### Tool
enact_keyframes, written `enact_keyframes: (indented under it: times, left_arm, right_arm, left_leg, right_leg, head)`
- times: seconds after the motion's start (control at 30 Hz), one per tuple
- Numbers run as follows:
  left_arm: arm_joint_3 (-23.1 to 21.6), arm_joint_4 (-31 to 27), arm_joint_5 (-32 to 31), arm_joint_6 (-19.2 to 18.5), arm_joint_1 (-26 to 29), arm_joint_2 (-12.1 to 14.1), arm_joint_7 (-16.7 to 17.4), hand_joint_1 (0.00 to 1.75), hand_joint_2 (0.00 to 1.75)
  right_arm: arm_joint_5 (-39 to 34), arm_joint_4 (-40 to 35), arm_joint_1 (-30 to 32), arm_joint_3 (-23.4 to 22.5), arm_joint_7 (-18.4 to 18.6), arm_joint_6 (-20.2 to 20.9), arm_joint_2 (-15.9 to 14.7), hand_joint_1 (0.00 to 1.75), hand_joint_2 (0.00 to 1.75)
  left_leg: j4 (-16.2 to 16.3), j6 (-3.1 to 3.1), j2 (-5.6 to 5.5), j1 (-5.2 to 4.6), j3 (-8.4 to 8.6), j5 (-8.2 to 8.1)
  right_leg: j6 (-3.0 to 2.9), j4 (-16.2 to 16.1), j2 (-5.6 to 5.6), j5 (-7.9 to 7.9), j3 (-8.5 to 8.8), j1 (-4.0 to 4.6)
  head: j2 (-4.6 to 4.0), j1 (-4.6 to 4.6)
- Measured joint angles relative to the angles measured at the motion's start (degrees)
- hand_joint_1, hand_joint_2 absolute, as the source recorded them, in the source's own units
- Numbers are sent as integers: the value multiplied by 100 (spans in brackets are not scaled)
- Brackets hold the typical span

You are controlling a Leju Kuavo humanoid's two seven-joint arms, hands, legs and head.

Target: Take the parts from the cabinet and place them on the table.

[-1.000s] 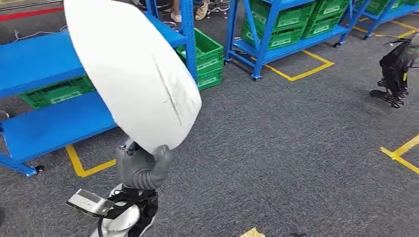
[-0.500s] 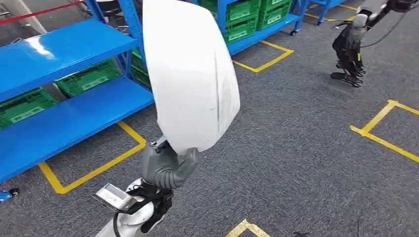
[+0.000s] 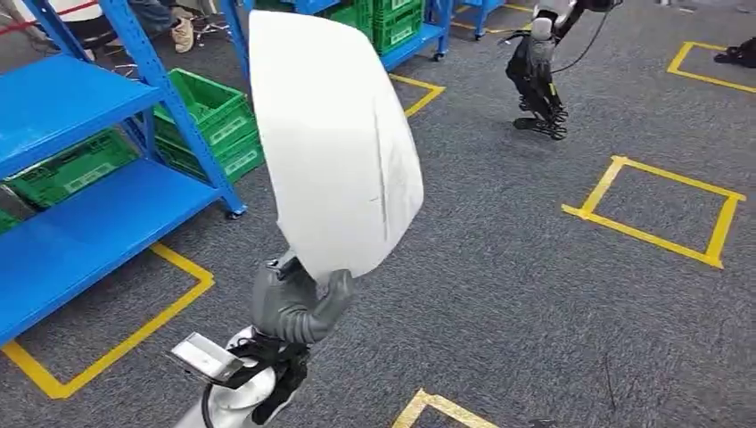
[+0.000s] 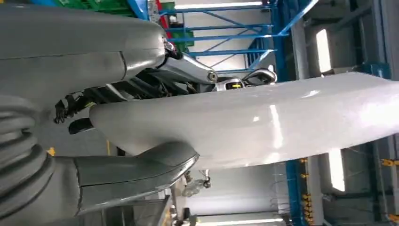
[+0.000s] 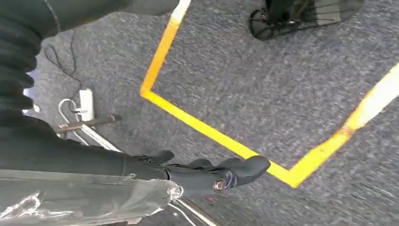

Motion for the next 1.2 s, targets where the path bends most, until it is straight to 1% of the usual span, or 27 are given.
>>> enact_keyframes:
  times: [0.03,0.07,0.13,0.17,0.2,0.27,0.3,0.33,0.37,0.47,0.5,0.53,0.57,0.63,0.67,0.7,0.77,0.8,0.83,0.87,0.97,1.0,1.03,1.07,1.1,1.17,1.2]
  left_arm:
    - [4,0,0,-7,2,-7,-2,175,175]
    - [17,0,0,-7,11,-7,-4,175,175]
    - [39,7,2,-7,26,-4,-5,175,175]
    - [42,13,2,-7,30,-4,-7,175,175]
    - [42,20,2,-7,31,-2,-7,175,175]
    - [41,22,2,-7,31,-4,-7,175,175]
    - [42,22,2,-7,31,-4,-7,175,175]
    - [44,22,2,-7,31,-4,-9,175,175]
    - [48,22,2,-7,29,-2,-11,175,175]
    - [50,22,2,-17,29,0,-15,175,175]
    - [50,22,2,-20,28,-7,-15,175,175]
    - [54,22,0,-22,20,-2,-17,175,175]
    - [59,22,0,-22,20,2,-18,175,175]
    - [61,22,0,-22,38,15,-17,175,175]
    - [61,24,0,-22,56,20,-17,175,175]
    - [63,24,2,-22,68,28,-17,175,175]
    - [66,24,2,-22,72,28,-17,175,175]
    - [66,24,2,-22,70,26,-17,175,175]
    - [66,24,2,-22,68,26,-17,175,175]
    - [66,24,2,-24,67,26,-17,175,175]
    - [66,26,0,-28,72,17,-17,175,175]
    - [66,26,0,-33,70,4,-17,175,175]
    - [63,26,-2,-37,64,2,-17,175,175]
    - [66,24,-2,-39,63,2,-17,175,175]
    - [66,26,-2,-41,72,7,-17,175,175]
    - [68,26,-7,-48,74,11,-17,175,175]
    - [68,31,-13,-59,74,11,-18,175,175]
  right_arm:
    - [6,0,0,-2,50,-4,0,0,175]
    - [24,0,-12,-2,65,-4,0,0,175]
    - [37,0,-37,-2,113,-2,0,0,175]
    - [41,0,-32,-2,120,-2,0,0,175]
    - [42,0,-20,-2,129,-2,0,0,175]
    - [44,0,-6,-4,137,-2,0,0,175]
    - [46,0,-11,-4,146,-2,0,0,175]
    - [48,0,-31,-2,155,0,2,0,175]
    - [48,2,-45,-4,162,2,4,0,175]
    - [48,0,-36,-4,192,0,2,0,175]
    - [48,0,-36,-4,205,-2,2,0,175]
    - [48,0,-26,-4,205,-2,0,0,175]
    - [48,0,-34,-7,205,-4,2,0,175]
    - [48,0,-46,-7,205,-2,2,0,175]
    - [48,0,-42,-7,205,-2,2,0,175]
    - [48,0,-34,-7,205,-2,0,0,175]
    - [48,0,-26,-11,218,2,0,0,175]
    - [46,0,-30,-13,225,9,0,0,175]
    - [46,0,-34,-13,231,13,0,0,175]
    - [46,0,-43,-15,242,15,0,0,175]
    - [35,0,8,-28,297,15,0,0,175]
    - [33,0,22,-35,312,15,0,0,175]
    - [31,0,32,-37,321,15,2,0,175]
    - [24,2,22,-39,323,20,2,0,175]
    - [9,2,-5,-39,312,24,4,0,175]
    - [-7,2,-25,-42,288,31,4,0,175]
    - [-15,2,-19,-42,286,37,4,0,175]
  left_leg:
    - [-6,33,62,-7,8,-8]
    - [-6,46,141,-18,8,-13]
    - [0,61,335,-30,10,-24]
    - [0,62,420,-30,13,-31]
    - [1,52,496,-30,18,-42]
    - [6,19,637,-29,50,-75]
    - [14,-15,699,-27,82,-103]
    - [23,-57,746,-76,93,-132]
    - [46,-85,786,-91,104,-155]
    - [12,-159,933,-81,129,-149]
    - [18,-213,950,-65,137,-200]
    - [168,-235,653,-43,104,-334]
    - [532,-239,449,-42,-62,-558]
    - [1479,-245,313,-44,-534,-967]
    - [1789,-242,308,-46,-713,-1032]
    - [1827,-235,307,-45,-762,-955]
    - [1181,-204,262,-32,-494,-454]
    - [695,-193,159,-21,-254,-205]
    - [300,-192,-83,8,-54,-69]
    - [70,-188,-306,45,26,-131]
    - [97,-106,-151,-17,-6,-101]
    - [45,-44,-48,22,7,-61]
    - [35,-17,19,10,16,-47]
    - [31,26,92,-5,16,-56]
    - [32,36,189,-23,17,-61]
    - [35,49,382,-41,14,-70]
    - [36,52,466,-44,17,-74]
  right_leg:
    - [20,221,-386,-170,-111,43]
    - [48,595,-558,-391,-292,38]
    - [83,1514,-642,-789,-727,20]
    - [98,1747,-646,-831,-830,15]
    - [109,1674,-651,-736,-780,9]
    - [112,870,-732,-327,-316,5]
    - [112,267,-912,-108,42,7]
    - [74,37,-1139,-175,179,60]
    - [-16,3,-1052,-116,189,37]
    - [-119,35,-871,-129,119,68]
    - [-168,2,-788,-104,146,30]
    - [-186,-1,-725,-104,152,21]
    - [-214,-1,-676,-94,147,15]
    - [-235,0,-524,-88,133,17]
    - [-240,0,-450,-85,129,21]
    - [-239,0,-365,-83,129,21]
    - [-214,0,-173,-67,130,14]
    - [-196,1,-90,-56,131,3]
    - [-172,1,-19,-42,122,-4]
    - [-132,49,55,-48,75,32]
    - [-2,-59,214,37,31,-40]
    - [22,-44,221,40,-13,-44]
    - [12,59,-146,-31,-55,-8]
    - [25,346,-436,-241,-201,8]
    - [50,810,-565,-503,-420,7]
    - [72,1676,-637,-856,-802,6]
    - [79,1768,-641,-849,-825,6]
  head:
    - [0,57]
    - [0,66]
    - [0,61]
    - [0,59]
    - [0,61]
    - [0,59]
    - [0,61]
    - [0,63]
    - [0,37]
    - [0,44]
    - [0,39]
    - [0,31]
    - [0,15]
    - [0,0]
    - [0,-5]
    - [0,0]
    - [0,0]
    - [0,-2]
    - [0,-7]
    - [0,-11]
    - [0,-5]
    - [0,-15]
    - [0,11]
    - [0,50]
    - [0,46]
    - [0,48]
    - [0,46]
